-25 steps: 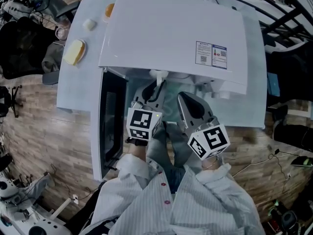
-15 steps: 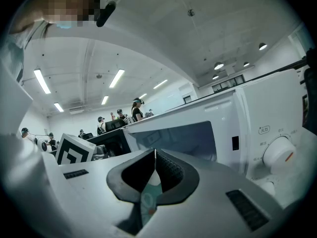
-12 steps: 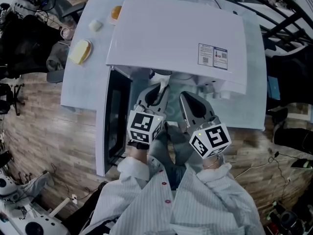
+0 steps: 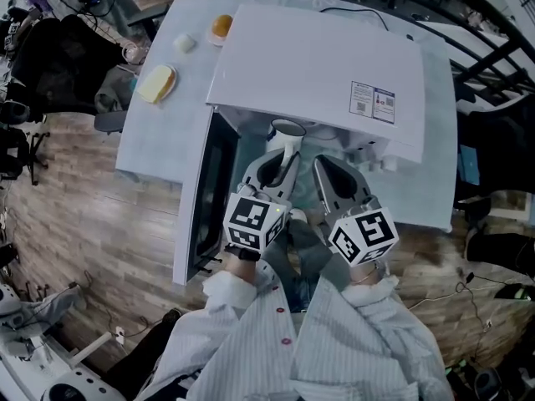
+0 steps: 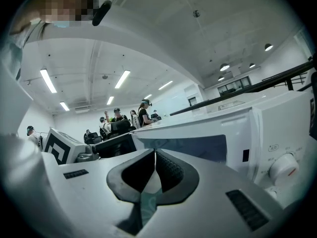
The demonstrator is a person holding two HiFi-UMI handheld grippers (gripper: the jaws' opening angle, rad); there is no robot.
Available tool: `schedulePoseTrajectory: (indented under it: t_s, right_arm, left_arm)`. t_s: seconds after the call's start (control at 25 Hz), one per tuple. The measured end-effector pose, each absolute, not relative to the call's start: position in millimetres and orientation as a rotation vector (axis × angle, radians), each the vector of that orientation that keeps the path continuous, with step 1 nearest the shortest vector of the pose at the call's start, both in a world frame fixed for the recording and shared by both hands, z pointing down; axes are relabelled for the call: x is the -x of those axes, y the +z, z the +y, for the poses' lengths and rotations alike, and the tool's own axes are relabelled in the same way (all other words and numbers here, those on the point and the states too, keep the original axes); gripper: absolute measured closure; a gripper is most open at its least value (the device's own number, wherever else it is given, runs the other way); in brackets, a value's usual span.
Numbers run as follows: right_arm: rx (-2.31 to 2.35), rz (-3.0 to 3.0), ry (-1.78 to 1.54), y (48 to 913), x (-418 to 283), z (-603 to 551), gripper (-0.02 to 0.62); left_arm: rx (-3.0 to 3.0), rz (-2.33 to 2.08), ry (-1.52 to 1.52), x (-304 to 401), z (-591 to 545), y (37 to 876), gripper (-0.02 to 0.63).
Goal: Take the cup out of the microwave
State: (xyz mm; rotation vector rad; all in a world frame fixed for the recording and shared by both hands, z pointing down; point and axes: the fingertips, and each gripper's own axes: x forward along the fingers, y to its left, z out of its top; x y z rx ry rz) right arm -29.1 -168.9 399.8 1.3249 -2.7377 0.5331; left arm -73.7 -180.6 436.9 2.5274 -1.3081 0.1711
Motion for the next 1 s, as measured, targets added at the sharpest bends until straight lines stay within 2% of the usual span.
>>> schedulePoseTrajectory:
  t_s: [1.0]
  right_arm:
    - [-1.188,-2.841,0.452,339.6,50.9,-147.1,0.560]
  left_arm:
    - [-2.560,-1.318,-0.033,97.5,-129.6,339.6,0.541]
